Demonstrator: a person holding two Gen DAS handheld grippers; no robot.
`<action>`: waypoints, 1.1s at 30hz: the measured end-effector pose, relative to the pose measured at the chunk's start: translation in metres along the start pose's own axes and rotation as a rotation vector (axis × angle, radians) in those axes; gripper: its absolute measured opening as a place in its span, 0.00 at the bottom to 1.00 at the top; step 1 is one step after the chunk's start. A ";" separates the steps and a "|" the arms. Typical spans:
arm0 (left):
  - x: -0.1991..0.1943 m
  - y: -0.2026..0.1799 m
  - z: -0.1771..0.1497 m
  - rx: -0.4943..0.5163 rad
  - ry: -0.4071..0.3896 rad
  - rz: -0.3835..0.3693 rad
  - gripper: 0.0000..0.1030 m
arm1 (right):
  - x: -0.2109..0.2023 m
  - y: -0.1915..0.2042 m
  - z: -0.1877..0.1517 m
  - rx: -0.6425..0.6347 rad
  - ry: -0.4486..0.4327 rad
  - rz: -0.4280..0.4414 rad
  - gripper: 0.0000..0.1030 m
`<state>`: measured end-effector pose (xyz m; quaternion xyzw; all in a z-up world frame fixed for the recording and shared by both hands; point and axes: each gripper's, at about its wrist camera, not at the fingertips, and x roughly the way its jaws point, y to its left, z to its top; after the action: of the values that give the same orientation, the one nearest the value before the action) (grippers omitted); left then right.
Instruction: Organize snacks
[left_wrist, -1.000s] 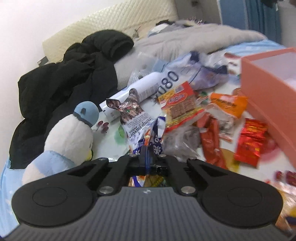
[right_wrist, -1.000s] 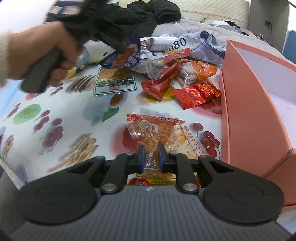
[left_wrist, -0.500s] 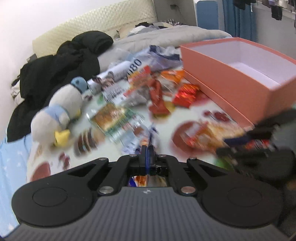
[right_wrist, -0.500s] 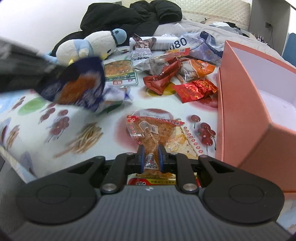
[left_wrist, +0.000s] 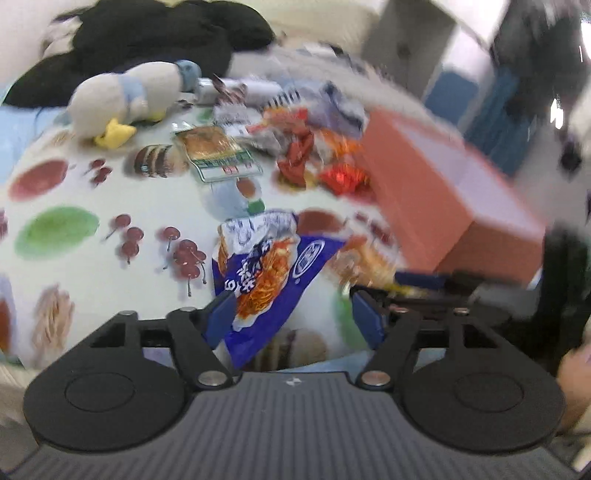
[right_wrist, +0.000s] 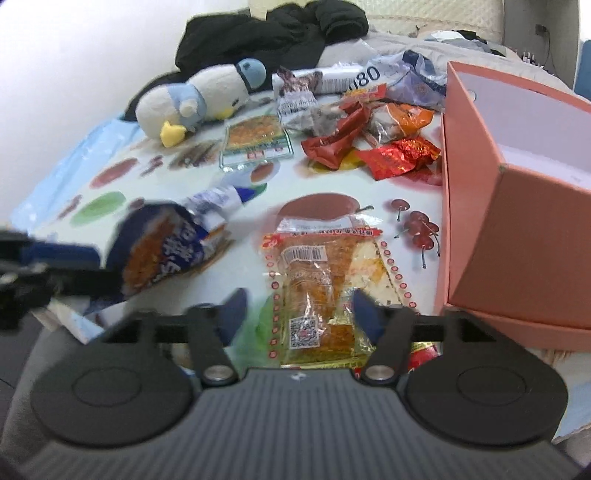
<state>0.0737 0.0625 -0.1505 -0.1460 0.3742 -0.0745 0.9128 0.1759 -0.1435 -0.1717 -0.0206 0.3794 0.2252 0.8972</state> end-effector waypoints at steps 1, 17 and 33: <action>-0.004 0.004 0.001 -0.034 -0.009 -0.022 0.75 | -0.002 -0.001 0.000 -0.001 -0.012 0.003 0.67; 0.061 0.048 0.042 -0.242 0.023 0.045 0.84 | 0.013 -0.007 0.004 -0.025 -0.023 -0.004 0.62; 0.118 0.016 0.036 -0.108 0.142 0.099 0.46 | 0.031 0.000 0.005 -0.111 0.023 -0.036 0.40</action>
<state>0.1832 0.0566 -0.2089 -0.1705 0.4483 -0.0194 0.8773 0.1981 -0.1303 -0.1888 -0.0798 0.3762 0.2295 0.8941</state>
